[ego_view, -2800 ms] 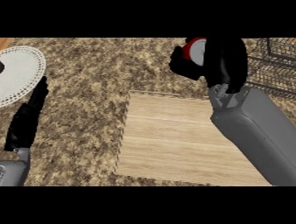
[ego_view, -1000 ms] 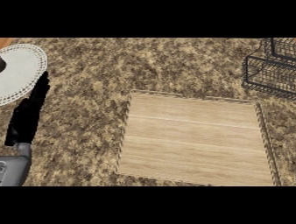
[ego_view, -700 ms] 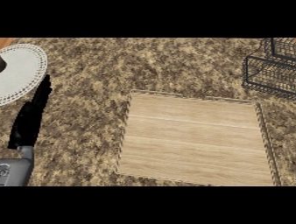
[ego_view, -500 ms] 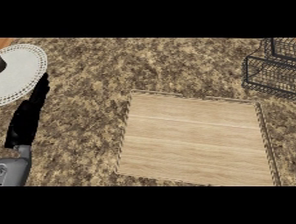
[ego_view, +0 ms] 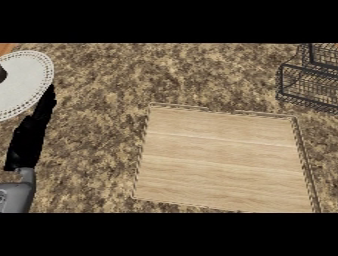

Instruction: Pick the can from the tray and place it in the tiered basket

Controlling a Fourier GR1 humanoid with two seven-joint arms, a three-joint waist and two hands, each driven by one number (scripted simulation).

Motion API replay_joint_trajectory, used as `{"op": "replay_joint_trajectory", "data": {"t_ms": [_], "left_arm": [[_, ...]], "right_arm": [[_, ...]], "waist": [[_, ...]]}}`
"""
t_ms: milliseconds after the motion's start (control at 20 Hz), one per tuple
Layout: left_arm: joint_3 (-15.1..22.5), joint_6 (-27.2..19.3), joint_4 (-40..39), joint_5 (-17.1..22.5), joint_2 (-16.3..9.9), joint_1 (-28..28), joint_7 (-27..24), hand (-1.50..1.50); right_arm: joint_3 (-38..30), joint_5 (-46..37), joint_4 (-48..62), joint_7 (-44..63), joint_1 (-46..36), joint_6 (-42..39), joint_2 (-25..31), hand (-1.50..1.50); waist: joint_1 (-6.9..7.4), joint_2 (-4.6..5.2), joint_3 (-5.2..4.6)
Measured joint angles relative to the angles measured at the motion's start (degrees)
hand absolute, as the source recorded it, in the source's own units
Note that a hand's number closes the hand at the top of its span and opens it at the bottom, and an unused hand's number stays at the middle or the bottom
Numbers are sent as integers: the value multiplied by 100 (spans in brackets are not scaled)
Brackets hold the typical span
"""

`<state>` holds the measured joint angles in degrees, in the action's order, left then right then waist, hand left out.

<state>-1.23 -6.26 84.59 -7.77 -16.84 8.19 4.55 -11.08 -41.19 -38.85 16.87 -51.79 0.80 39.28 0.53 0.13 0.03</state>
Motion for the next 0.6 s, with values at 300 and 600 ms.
{"op": "replay_joint_trajectory", "data": {"t_ms": [300, 600], "left_arm": [[-72, 10, -160, -43, 34, 96, -92, 0], [-114, 97, -84, -49, 23, 2, -49, 0]], "right_arm": [[-505, 377, -47, -341, 40, 529, 10, -150], [-854, 636, -603, -229, 153, 717, 286, -150]], "waist": [[-16, 0, 0], [-51, -22, -4]]}}
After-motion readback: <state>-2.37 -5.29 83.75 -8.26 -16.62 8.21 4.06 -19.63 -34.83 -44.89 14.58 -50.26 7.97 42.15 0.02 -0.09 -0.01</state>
